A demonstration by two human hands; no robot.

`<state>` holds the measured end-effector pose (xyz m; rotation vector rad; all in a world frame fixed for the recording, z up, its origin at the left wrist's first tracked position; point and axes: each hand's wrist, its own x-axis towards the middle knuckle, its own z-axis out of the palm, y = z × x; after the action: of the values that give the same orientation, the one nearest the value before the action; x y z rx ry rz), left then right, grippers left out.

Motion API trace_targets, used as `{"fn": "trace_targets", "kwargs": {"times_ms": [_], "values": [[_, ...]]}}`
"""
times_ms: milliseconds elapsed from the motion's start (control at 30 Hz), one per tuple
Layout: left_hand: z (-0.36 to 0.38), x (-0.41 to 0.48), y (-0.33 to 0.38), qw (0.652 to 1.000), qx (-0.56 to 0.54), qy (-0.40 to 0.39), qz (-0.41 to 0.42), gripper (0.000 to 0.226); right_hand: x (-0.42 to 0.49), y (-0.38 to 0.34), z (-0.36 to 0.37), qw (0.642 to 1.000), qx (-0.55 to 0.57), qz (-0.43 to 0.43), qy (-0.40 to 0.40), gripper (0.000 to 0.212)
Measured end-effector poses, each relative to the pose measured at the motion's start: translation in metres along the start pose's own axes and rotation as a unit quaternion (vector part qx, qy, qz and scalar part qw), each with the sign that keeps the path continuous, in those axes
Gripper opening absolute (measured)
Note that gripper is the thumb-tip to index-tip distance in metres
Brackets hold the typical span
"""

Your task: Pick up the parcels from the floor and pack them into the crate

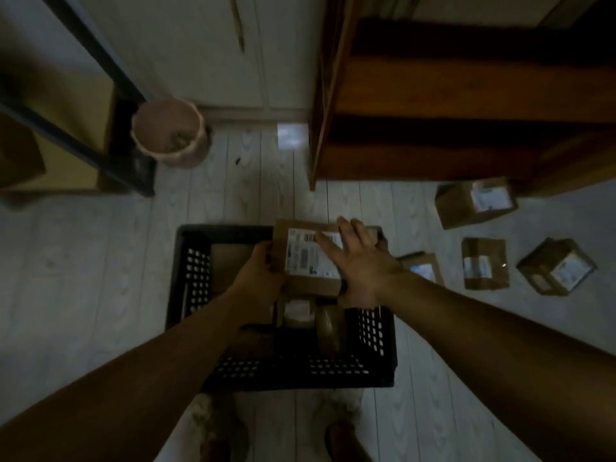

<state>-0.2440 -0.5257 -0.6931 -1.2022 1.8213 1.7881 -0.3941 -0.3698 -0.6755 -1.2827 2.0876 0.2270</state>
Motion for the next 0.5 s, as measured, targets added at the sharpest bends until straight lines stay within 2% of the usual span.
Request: {"fn": "trace_targets", "kwargs": {"times_ms": [100, 267, 500], "values": [[0.024, 0.060, -0.038, 0.999, -0.024, -0.002, -0.039, 0.061, 0.047, 0.029, 0.058, 1.000, -0.009, -0.001, -0.010, 0.127], [0.056, 0.127, -0.084, 0.997, -0.004, -0.015, -0.074, 0.053, 0.097, 0.061, 0.132, 1.000, -0.019, 0.009, -0.017, 0.130], [0.085, 0.163, -0.106, 0.998, -0.015, -0.038, -0.055, 0.066, 0.120, 0.088, 0.170, 1.000, -0.025, 0.014, 0.006, 0.130]]}}
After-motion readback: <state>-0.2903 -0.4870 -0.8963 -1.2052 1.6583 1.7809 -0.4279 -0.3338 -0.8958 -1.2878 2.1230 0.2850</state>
